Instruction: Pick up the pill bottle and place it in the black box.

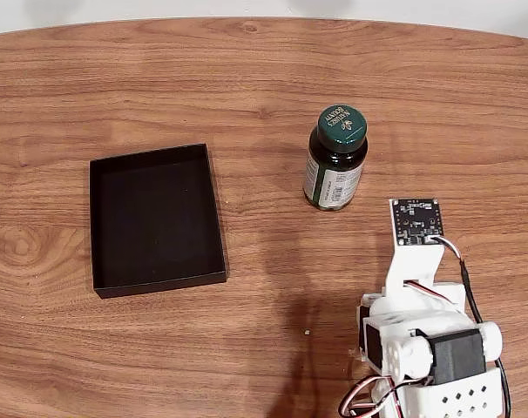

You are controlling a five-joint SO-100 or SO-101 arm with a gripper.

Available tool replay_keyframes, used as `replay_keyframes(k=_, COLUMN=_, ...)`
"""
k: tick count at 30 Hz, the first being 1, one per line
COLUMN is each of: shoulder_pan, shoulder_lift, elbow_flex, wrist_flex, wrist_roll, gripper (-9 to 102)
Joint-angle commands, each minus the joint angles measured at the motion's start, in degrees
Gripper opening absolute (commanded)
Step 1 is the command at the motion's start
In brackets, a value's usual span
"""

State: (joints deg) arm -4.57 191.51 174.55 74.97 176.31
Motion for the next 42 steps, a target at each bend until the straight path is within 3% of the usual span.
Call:
replay_keyframes(k=1, shoulder_pan=-0.53, shoulder_lift=-0.18, elbow_flex=-0.97, wrist_flex=-5.19, wrist_roll=1.32, gripper=11)
replay_keyframes(k=7, shoulder_pan=-0.26, shoulder_lift=-0.18, elbow_flex=-0.97, wrist_flex=-11.95, wrist_roll=4.39, gripper=23)
replay_keyframes(k=15, shoulder_pan=-0.7, shoulder_lift=-1.41, elbow_flex=-0.97, wrist_flex=-21.09, wrist_roll=2.46, gripper=27)
replay_keyframes(k=23, shoulder_pan=0.88, shoulder_lift=-15.21, elbow_flex=-0.97, wrist_flex=-40.96, wrist_roll=2.2, gripper=33)
replay_keyframes(k=42, shoulder_pan=3.43, shoulder_lift=-44.03, elbow_flex=-1.76, wrist_flex=-79.19, wrist_roll=1.49, gripper=41)
